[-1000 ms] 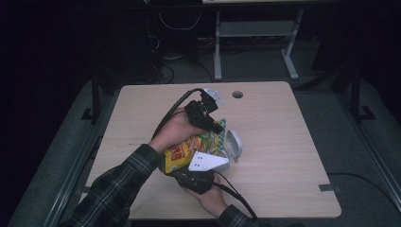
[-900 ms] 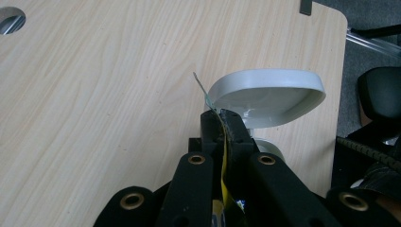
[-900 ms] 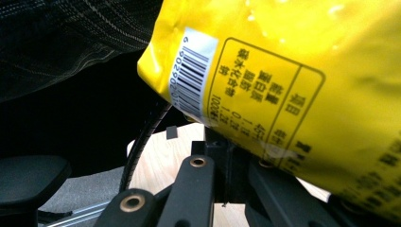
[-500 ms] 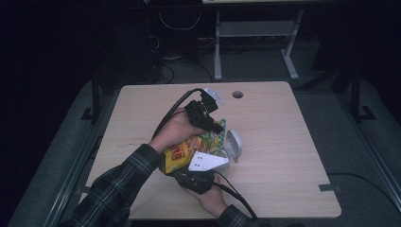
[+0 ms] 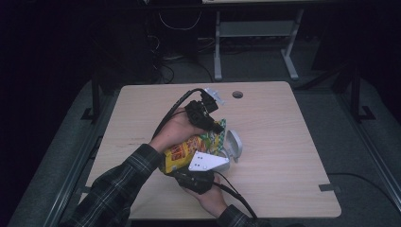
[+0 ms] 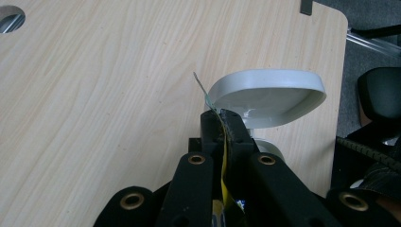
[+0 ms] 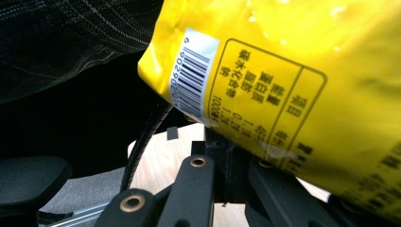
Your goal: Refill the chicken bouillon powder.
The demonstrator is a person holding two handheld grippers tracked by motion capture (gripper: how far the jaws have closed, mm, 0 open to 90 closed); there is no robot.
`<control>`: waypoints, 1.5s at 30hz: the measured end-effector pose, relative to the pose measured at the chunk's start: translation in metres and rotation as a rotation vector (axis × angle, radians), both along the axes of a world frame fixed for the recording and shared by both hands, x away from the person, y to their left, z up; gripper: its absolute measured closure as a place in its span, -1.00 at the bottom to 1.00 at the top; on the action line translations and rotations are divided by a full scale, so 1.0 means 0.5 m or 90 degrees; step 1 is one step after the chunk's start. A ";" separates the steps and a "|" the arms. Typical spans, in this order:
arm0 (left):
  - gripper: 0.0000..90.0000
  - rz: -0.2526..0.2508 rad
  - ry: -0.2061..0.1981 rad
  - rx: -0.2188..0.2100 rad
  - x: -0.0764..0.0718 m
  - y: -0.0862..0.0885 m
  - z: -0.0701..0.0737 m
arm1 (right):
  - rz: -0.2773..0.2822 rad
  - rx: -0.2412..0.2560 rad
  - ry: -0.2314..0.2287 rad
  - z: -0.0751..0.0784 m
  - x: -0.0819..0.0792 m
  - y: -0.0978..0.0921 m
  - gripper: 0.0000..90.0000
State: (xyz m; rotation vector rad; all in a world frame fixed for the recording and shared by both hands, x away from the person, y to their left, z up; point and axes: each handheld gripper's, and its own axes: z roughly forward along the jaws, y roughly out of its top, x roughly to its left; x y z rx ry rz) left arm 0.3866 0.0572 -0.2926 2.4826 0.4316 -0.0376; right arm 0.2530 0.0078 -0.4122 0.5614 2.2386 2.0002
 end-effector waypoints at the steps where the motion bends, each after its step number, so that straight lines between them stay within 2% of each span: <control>1: 1.00 0.000 0.000 0.000 0.000 0.000 0.000 | 0.000 0.000 0.000 0.000 0.000 0.000 1.00; 45: 1.00 0.001 0.001 0.012 0.001 -0.007 0.003 | 0.003 0.011 -0.001 0.005 0.003 0.000 1.00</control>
